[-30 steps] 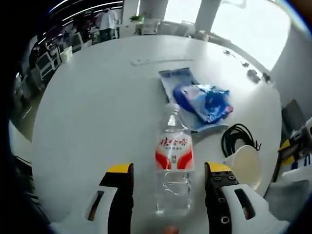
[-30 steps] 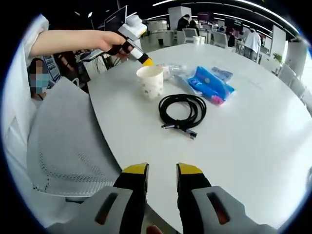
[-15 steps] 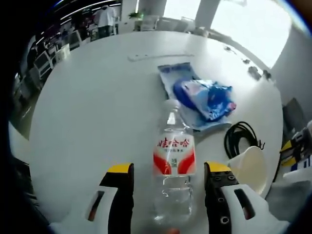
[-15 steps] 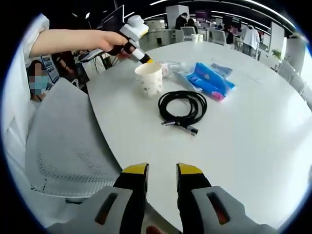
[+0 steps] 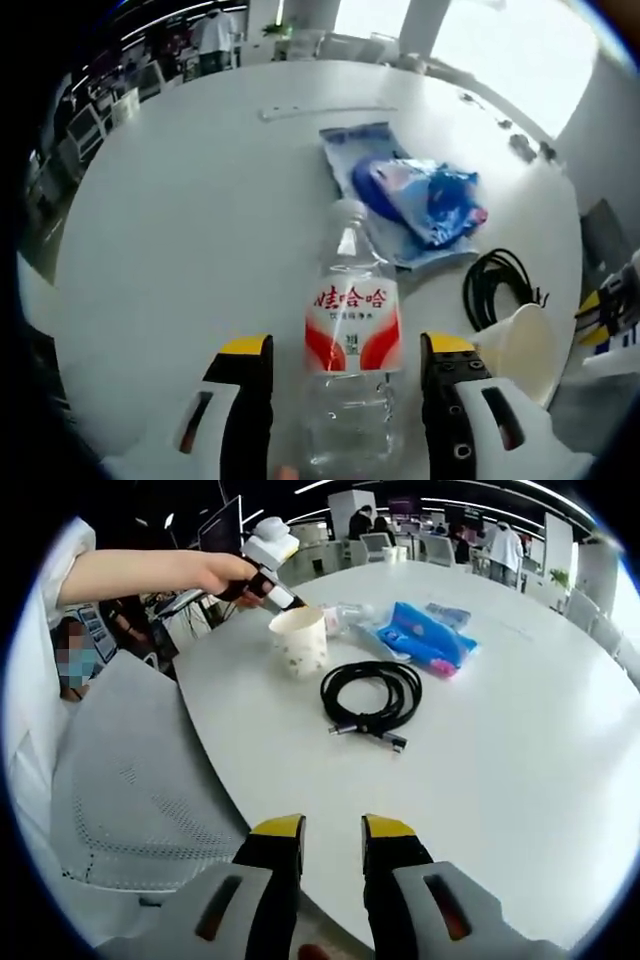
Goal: Arrange the tabletop items into an orderly group along one side of the table until the central work area is clear of visible clutter.
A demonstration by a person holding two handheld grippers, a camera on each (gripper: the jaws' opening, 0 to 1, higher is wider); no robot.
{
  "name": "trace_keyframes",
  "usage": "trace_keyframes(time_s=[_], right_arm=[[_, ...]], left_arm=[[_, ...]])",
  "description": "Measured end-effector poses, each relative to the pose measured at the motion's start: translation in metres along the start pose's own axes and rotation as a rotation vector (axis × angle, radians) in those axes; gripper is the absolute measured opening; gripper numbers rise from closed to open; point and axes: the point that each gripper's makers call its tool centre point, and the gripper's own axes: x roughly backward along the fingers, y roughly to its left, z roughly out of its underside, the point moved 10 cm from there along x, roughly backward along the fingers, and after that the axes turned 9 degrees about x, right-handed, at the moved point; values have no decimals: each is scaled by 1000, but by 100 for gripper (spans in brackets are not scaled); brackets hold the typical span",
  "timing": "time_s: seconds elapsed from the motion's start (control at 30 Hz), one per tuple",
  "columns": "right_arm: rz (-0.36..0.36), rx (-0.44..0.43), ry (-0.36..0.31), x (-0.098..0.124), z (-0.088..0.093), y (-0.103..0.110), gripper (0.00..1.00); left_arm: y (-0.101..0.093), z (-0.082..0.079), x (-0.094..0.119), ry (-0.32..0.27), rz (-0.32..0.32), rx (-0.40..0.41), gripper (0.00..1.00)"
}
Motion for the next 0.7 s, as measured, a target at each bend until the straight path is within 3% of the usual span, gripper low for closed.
trace_keyframes(time_s=[0.27,0.43,0.7], right_arm=[[-2,-16,4,-2,2,2,20],[-2,-29,7,-3,3,2,20],[6,-36,7,-3,4,2,19]], left_arm=[[1,1,-5,9,-11,-6,49],[-2,3,-6,19,30,31,40],[1,2,-5,15,27,48,37]])
